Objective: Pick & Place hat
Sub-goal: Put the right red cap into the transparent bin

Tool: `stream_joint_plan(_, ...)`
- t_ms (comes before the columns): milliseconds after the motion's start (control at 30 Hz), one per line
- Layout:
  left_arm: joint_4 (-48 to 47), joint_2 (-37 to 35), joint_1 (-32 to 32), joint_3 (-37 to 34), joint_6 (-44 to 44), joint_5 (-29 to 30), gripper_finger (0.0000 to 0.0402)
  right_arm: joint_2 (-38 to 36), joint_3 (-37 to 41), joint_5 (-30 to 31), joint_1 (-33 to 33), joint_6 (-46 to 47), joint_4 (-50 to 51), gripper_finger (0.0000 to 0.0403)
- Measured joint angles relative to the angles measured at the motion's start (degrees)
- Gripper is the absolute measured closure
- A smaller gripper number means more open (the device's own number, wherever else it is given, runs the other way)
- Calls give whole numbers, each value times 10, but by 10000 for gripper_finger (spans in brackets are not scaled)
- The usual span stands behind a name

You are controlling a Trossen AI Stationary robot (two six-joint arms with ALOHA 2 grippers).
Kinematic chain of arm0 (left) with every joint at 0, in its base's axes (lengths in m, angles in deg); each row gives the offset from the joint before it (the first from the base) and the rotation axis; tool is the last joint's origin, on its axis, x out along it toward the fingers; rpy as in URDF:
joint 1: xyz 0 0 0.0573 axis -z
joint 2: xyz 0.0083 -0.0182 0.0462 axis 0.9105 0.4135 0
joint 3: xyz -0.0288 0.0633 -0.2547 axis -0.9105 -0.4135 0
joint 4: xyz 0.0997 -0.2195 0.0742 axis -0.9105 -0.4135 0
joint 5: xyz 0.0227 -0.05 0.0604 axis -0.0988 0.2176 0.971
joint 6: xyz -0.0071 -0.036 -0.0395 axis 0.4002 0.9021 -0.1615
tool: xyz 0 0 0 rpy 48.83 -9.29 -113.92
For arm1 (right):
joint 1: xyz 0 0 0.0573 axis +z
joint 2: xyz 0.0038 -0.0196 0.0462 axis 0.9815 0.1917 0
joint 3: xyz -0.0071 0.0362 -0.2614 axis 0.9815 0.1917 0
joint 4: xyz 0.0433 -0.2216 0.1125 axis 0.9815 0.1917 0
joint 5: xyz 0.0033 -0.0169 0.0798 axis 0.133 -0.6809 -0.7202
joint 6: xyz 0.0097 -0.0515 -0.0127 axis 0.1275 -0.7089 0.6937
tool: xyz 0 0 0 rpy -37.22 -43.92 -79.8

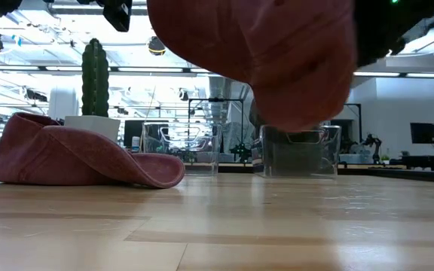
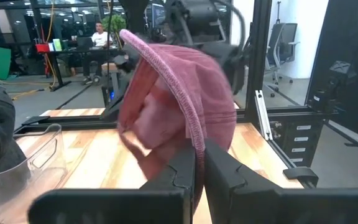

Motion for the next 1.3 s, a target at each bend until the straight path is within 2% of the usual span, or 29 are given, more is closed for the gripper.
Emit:
stream_joint_plan(200,2,0,0,0,0,1,387,-46,0,76,75,-21,-49,403)
stream_joint_plan(467,1,0,0,0,0,3,387,-96,0,181,146,-25,-52,403)
stream_joint_plan(900,32,0,0,0,-23,3,387,-85,0,193,208,-55,-80,403)
stream_joint_plan(1000,89,0,0,0,-52,3,388,-72,0,192,233,-55,-90,403)
stream_joint_plan(1133,245,0,-2,0,-124,-5,388,-55,0,205,256,-55,-116,403)
stream_joint_plan(1200,311,0,-8,0,-145,-34,388,-47,0,223,262,-55,-125,403)
stream_joint_plan(1300,362,-1,-25,0,-155,-117,388,-33,0,249,264,-56,-134,403)
